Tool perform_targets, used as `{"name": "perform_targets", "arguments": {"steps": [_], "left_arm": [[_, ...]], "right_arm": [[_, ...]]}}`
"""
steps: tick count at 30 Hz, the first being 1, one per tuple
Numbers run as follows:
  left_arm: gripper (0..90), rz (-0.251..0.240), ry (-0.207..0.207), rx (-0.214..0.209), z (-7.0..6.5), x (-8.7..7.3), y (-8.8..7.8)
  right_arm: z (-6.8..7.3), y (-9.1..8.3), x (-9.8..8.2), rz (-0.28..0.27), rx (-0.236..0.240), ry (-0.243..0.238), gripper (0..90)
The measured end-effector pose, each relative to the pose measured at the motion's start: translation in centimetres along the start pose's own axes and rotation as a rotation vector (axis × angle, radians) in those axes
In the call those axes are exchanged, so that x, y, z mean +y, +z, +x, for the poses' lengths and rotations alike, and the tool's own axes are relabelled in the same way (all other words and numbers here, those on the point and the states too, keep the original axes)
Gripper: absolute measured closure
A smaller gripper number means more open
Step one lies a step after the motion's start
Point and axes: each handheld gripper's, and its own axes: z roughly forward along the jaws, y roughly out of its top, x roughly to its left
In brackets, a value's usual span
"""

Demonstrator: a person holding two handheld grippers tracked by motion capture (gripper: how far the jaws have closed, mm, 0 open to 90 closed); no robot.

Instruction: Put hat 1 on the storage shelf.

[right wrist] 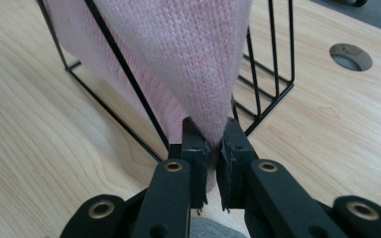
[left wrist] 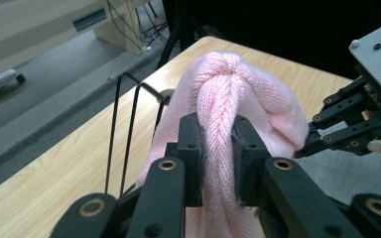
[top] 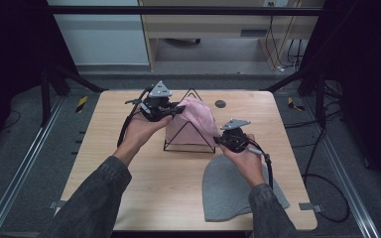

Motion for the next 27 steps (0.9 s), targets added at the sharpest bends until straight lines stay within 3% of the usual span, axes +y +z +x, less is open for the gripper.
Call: {"name": "perform_targets", "arguments": {"steps": [10,19,20,27], "left_arm": [[77.7,0.008,0.013,-0.007,-0.7,-0.5,0.5],[77.9,0.027,0.013,-0.014,-0.9,-0.8,0.7],[77.9,0.044,0.016,-0.016,-0.9,-1.0,0.8],[77.6,0.051,0.012,-0.018,-1.2,-1.7,1.1]], "right_arm": [[-0.3,1.1,-0.9,0.031,0.015,0.016,81.2],[-0.1,0.1,-1.4,0.03,-0.006,0.022,57.9],[-0.2,-0.6,-1.9,0.025,-0.024,0.028,50.8],[-0.7,-2.0,-2.8,0.032,-0.058,0.035,44.0]]}}
